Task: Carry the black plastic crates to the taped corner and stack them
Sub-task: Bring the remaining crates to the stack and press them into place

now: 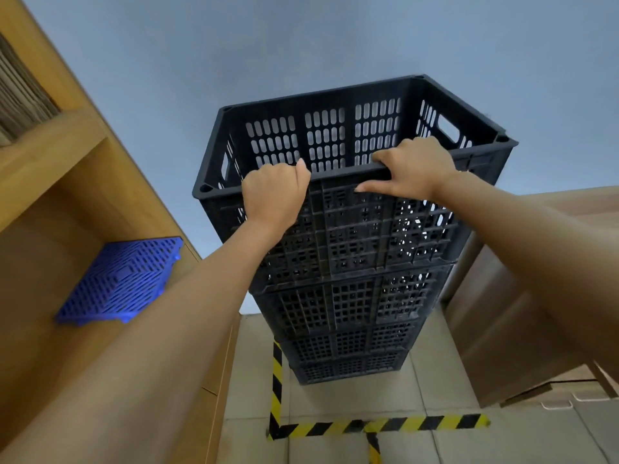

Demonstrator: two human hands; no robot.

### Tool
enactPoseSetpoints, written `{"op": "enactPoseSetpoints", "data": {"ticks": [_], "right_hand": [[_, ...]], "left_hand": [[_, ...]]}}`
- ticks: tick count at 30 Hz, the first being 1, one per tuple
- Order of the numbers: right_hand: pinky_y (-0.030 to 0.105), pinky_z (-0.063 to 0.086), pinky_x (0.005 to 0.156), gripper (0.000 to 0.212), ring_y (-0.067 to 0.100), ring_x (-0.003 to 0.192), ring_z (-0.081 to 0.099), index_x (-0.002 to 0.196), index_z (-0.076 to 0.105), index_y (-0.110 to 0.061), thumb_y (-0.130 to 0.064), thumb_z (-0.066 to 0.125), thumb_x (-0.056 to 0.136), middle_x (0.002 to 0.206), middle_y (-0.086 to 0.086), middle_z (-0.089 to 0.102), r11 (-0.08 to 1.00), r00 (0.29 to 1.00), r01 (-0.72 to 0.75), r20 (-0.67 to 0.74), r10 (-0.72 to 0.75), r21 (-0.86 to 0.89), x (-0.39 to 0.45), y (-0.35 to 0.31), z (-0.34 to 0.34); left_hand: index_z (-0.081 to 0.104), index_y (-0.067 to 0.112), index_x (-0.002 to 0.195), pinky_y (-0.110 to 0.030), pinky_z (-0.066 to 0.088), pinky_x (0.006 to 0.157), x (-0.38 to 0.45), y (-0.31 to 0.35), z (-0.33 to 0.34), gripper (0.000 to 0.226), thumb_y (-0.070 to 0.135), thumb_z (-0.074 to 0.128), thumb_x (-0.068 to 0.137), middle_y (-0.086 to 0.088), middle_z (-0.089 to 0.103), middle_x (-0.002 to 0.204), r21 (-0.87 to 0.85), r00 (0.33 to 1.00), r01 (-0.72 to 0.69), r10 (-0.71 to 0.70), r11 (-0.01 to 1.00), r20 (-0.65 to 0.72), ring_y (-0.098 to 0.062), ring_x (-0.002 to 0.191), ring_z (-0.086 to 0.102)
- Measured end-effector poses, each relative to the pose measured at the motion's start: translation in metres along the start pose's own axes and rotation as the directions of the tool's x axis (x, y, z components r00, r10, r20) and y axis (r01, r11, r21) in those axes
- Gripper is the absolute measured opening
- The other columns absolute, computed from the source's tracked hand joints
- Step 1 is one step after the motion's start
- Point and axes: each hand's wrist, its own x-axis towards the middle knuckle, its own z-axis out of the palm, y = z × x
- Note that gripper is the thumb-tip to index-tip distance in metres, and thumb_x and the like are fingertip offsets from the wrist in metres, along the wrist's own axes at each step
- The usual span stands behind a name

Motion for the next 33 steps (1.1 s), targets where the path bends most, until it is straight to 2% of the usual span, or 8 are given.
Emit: {"op": "enactPoseSetpoints", "data": {"ticks": [4, 7, 11, 14, 19, 23, 29, 33], "right_hand": [[0.029, 0.038, 0.054, 0.077, 0.023, 0.053, 0.047, 0.090, 0.061, -0.015, -0.084, 0.031, 0.076, 0.050, -0.004, 0.039, 0.999, 0.999, -0.023, 0.029, 0.023, 0.029, -0.006, -0.005, -0.003], [0.029, 0.042, 0.056, 0.077, 0.023, 0.055, 0.050, 0.096, 0.062, -0.015, -0.084, 0.031, 0.077, 0.052, -0.004, 0.042, 0.997, 0.999, -0.032, 0.042, 0.029, 0.067, -0.006, -0.004, -0.004], [0.030, 0.036, 0.058, 0.079, 0.025, 0.062, 0.057, 0.109, 0.065, -0.015, -0.082, 0.034, 0.079, 0.060, -0.002, 0.048, 0.997, 1.000, -0.024, 0.020, 0.023, 0.080, -0.007, -0.005, -0.002], [0.029, 0.033, 0.057, 0.076, 0.023, 0.059, 0.047, 0.106, 0.064, -0.015, -0.080, 0.037, 0.080, 0.055, -0.004, 0.038, 0.996, 0.999, -0.035, 0.018, 0.033, 0.077, -0.007, -0.004, -0.001], [0.029, 0.032, 0.057, 0.070, 0.024, 0.059, 0.046, 0.088, 0.059, -0.013, -0.080, 0.038, 0.080, 0.057, -0.003, 0.042, 0.994, 0.998, -0.067, 0.023, 0.065, 0.087, 0.000, -0.012, -0.002], [0.030, 0.031, 0.057, 0.068, 0.023, 0.059, 0.045, 0.083, 0.056, -0.014, -0.079, 0.040, 0.080, 0.053, -0.005, 0.034, 0.990, 0.992, -0.119, 0.045, 0.115, 0.081, 0.012, -0.024, 0.000], [0.029, 0.035, 0.057, 0.074, 0.023, 0.059, 0.047, 0.093, 0.062, -0.013, -0.081, 0.037, 0.079, 0.059, -0.001, 0.047, 0.989, 0.988, -0.148, 0.048, 0.146, 0.032, 0.019, -0.032, 0.001], [0.023, 0.026, 0.048, 0.084, 0.021, 0.052, 0.048, 0.101, 0.066, -0.015, -0.085, 0.027, 0.076, 0.050, -0.004, 0.041, 0.992, 0.991, -0.123, 0.051, 0.124, -0.034, 0.019, -0.036, -0.003]], "left_hand": [[0.046, 0.013, 0.048, -0.028, 0.027, 0.044, -0.003, 0.000, 0.003, 0.060, 0.035, 0.027, 0.101, -0.002, 0.041, 0.045, -0.034, 0.996, 0.091, -0.091, 0.995, -0.020, -0.022, 0.043, 0.044], [0.042, 0.014, 0.046, -0.027, 0.024, 0.045, -0.003, 0.002, 0.004, 0.058, 0.031, 0.031, 0.100, -0.001, 0.038, 0.043, -0.020, 0.993, 0.105, -0.106, 0.994, -0.054, -0.023, 0.041, 0.041], [0.038, 0.014, 0.046, -0.027, 0.021, 0.047, 0.000, 0.003, 0.006, 0.057, 0.030, 0.032, 0.100, -0.001, 0.036, 0.042, -0.009, 0.991, 0.129, -0.129, 0.992, -0.044, -0.022, 0.041, 0.038], [0.036, 0.014, 0.045, -0.027, 0.023, 0.047, 0.003, 0.001, 0.010, 0.058, 0.031, 0.032, 0.101, -0.002, 0.037, 0.042, -0.014, 0.990, 0.127, -0.128, 0.992, -0.065, -0.021, 0.041, 0.037], [0.043, 0.012, 0.047, -0.029, 0.026, 0.047, 0.011, -0.014, 0.018, 0.059, 0.034, 0.027, 0.099, -0.005, 0.043, 0.043, -0.052, 0.990, 0.104, -0.108, 0.993, -0.092, -0.024, 0.043, 0.042], [0.041, 0.012, 0.047, -0.027, 0.026, 0.047, 0.023, -0.031, 0.027, 0.058, 0.032, 0.029, 0.100, -0.004, 0.042, 0.043, -0.054, 0.994, 0.046, -0.051, 0.997, -0.098, -0.024, 0.042, 0.041], [0.042, 0.014, 0.047, -0.027, 0.027, 0.046, 0.033, -0.045, 0.031, 0.059, 0.036, 0.023, 0.099, -0.003, 0.040, 0.042, -0.100, 0.995, -0.024, 0.015, 0.995, -0.094, -0.023, 0.041, 0.042], [0.040, 0.015, 0.047, -0.027, 0.029, 0.046, 0.027, -0.045, 0.026, 0.058, 0.034, 0.029, 0.101, -0.001, 0.037, 0.043, -0.127, 0.997, -0.033, 0.024, 0.991, -0.074, -0.022, 0.041, 0.042]]}}
